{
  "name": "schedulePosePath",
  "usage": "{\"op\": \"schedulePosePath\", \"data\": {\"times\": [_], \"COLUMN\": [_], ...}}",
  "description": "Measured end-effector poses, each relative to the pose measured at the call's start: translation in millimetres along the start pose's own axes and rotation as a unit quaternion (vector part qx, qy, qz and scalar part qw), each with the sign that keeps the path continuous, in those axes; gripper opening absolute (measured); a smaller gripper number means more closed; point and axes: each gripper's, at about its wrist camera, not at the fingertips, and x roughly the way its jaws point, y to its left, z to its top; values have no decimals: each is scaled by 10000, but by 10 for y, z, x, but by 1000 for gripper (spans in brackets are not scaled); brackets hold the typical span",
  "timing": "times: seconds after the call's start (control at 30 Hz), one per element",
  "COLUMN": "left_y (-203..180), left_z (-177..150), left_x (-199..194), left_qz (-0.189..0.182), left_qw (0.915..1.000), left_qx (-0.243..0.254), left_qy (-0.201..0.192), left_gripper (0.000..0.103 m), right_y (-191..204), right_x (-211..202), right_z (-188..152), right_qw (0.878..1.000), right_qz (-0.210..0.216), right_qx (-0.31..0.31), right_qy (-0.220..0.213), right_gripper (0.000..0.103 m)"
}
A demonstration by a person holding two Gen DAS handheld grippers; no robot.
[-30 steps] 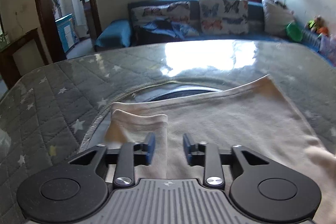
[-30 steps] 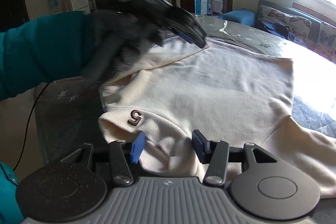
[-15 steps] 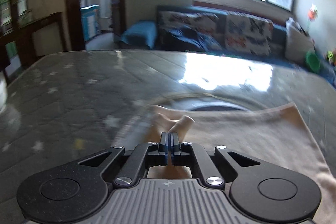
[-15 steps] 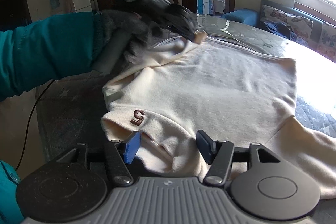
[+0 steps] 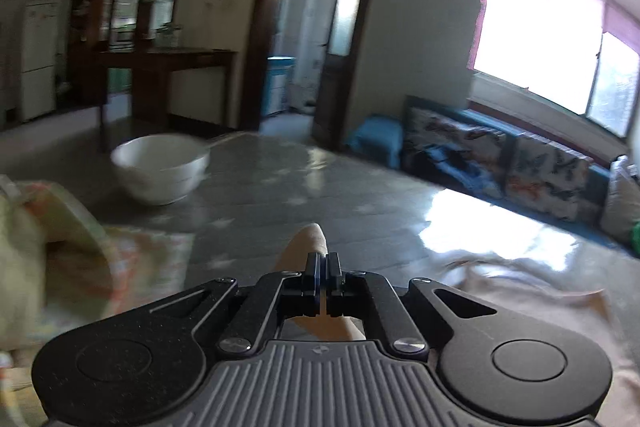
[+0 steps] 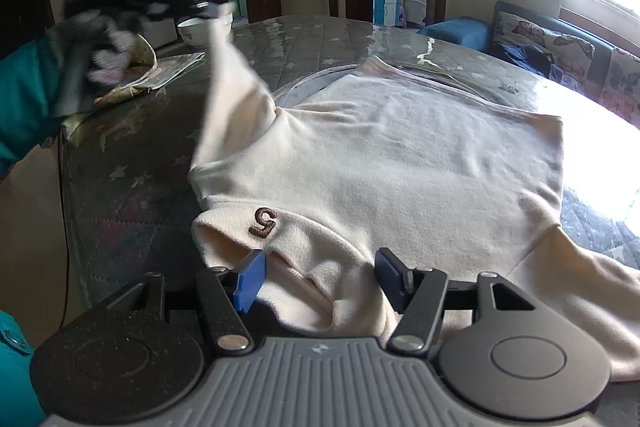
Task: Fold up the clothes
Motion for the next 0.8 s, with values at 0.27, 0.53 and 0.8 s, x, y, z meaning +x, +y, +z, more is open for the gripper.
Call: {"op": "schedulePosePath", "data": {"times": [0.27, 0.53, 0.8], "left_y": [280, 320, 470], "left_z": [-288, -306, -419], "left_x": [139, 90, 95], "left_qz": [378, 545, 790], "left_qw": [9982, 9975, 9942], "left_qx": [136, 237, 265], "left_qy": [438, 388, 681], "left_gripper": [3, 3, 5], "right_y": [96, 254, 311], "right_x": [-110, 245, 196], "right_z": [235, 354, 307], "right_qw": [9994, 9990, 9980], "right_qz": [83, 275, 410], "right_qx": [-285, -356, -475], "right_qy": [-156, 41, 55], "right_gripper": [61, 51, 50]}}
